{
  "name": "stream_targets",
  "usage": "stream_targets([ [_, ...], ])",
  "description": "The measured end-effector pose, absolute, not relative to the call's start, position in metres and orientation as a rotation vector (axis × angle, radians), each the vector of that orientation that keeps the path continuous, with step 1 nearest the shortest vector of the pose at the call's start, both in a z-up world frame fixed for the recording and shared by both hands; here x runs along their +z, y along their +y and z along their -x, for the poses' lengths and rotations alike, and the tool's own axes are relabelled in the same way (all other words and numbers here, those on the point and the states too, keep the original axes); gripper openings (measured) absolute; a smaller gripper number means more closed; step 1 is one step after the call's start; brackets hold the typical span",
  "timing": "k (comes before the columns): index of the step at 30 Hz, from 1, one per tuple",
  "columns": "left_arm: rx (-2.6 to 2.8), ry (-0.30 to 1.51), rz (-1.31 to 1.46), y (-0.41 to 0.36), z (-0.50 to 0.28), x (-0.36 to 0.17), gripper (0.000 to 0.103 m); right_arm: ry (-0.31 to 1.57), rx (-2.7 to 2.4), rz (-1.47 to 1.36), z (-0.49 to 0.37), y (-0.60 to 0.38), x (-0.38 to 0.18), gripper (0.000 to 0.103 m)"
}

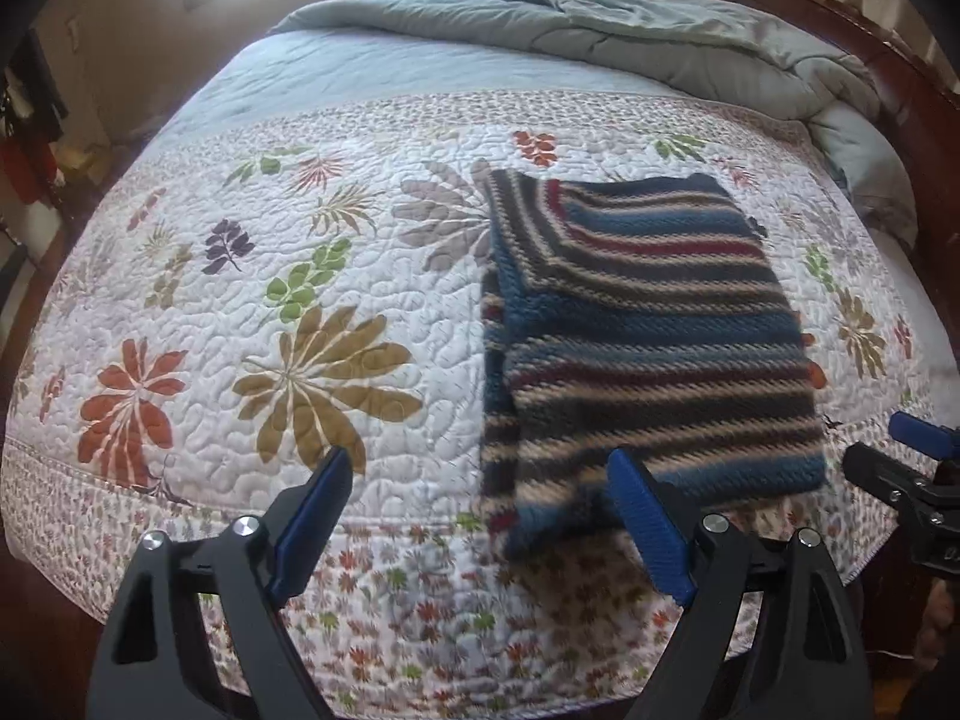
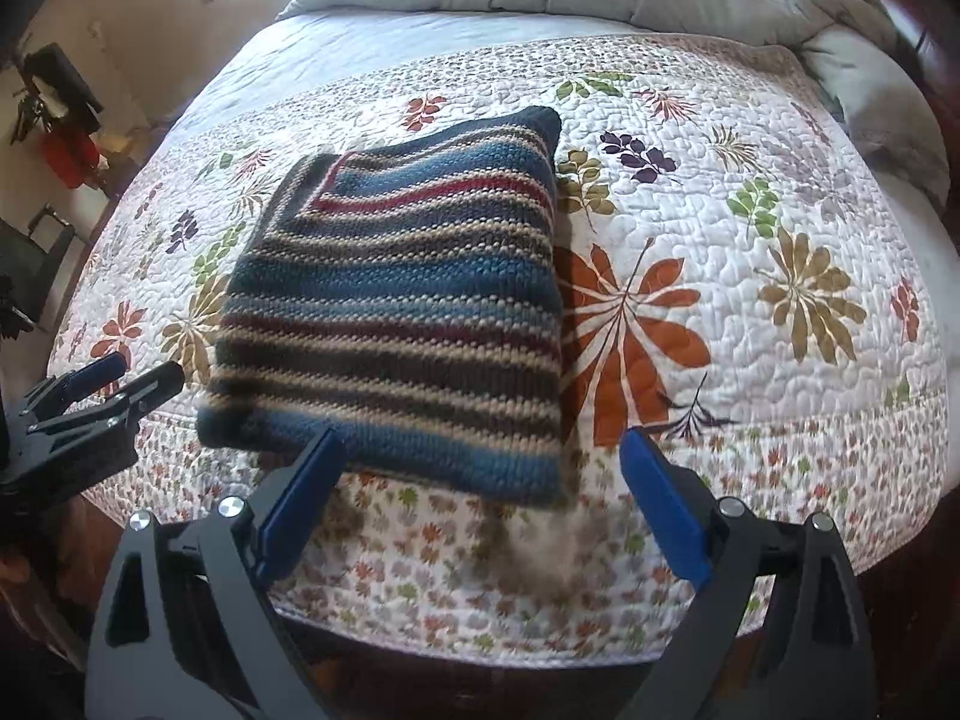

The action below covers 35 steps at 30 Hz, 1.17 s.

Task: Fold small clothes

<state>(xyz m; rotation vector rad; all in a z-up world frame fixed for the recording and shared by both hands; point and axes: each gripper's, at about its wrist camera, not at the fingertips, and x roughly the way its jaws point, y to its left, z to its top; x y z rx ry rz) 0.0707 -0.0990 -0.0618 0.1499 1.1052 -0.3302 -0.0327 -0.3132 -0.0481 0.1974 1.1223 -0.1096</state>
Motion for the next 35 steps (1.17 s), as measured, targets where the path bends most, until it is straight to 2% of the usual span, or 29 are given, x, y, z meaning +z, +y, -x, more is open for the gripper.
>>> stream_targets([
  [15, -0.294, 1.073, -0.162, -0.097, -0.049, -0.042, 0.087, 1.089, -0.152, -0.153, 0.055, -0.303, -0.02, 0.093],
  [35, -0.305, 1.107, -0.143, -0.1, -0.043, -0.044, 0.087, 1.109, -0.129, -0.174, 0.056, -0.303, -0.022, 0.093],
])
